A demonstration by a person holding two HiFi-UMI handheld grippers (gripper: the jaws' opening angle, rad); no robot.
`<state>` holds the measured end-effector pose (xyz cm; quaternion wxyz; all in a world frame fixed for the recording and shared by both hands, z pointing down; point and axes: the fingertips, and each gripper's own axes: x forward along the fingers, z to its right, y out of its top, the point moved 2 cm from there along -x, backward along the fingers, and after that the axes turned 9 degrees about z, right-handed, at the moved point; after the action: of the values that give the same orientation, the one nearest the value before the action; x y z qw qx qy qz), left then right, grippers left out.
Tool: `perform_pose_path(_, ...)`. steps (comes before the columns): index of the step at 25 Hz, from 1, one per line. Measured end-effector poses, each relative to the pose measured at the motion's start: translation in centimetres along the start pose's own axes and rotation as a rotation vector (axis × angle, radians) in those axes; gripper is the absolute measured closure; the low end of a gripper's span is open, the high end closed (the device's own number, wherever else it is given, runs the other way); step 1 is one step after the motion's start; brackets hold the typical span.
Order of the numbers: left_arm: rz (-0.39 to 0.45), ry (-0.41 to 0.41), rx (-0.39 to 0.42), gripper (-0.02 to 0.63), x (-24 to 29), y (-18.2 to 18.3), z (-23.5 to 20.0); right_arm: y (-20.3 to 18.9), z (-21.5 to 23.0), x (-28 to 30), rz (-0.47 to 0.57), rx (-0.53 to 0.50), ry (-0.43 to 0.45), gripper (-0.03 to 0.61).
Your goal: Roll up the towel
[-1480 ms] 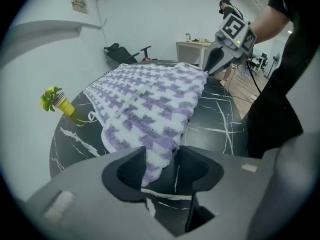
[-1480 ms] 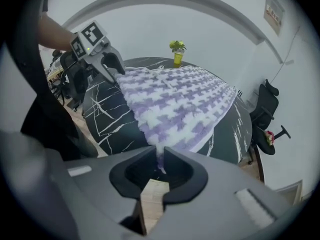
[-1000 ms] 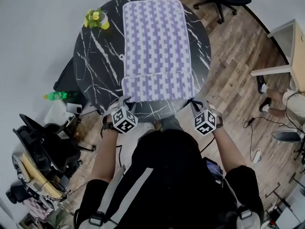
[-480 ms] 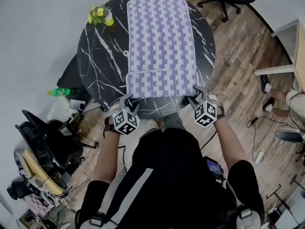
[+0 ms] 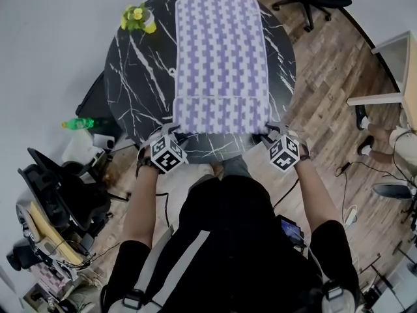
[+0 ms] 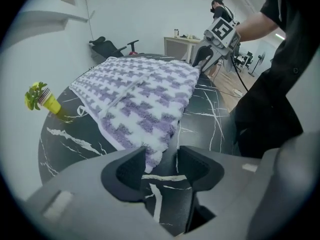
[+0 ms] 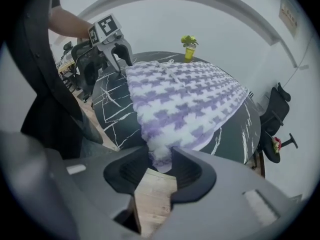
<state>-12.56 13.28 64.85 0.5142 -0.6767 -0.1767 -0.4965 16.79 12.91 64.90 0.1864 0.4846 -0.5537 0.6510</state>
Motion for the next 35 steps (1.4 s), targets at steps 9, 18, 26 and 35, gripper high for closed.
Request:
perform_pose_path(9, 0.011, 0.002, -0.015, 0.503, -0.1, -0.1, -0.5, -0.1, 0.5, 0.0, 0.006, -0.011, -0.062, 0.515)
perform_pose_path(18, 0.016, 0.049, 0.005, 0.591, -0.5, -0.9, 0.6, -0.6, -0.8, -0.3, -0.008, -0.013, -0.092, 0.537)
perform_pose_path(26, 0.017, 0.017, -0.004, 0.592, -1.8, -2.6, 4.8, -2.1, -4.5, -1.8, -0.022, 0.001, -0.078, 0.537)
perform_pose_path(35, 0.041, -0.032, -0.116, 0.586, -3.6, -2.5, 6.4, -1.9, -6.1, -4.4, 0.024, 0.056, -0.019, 0.534)
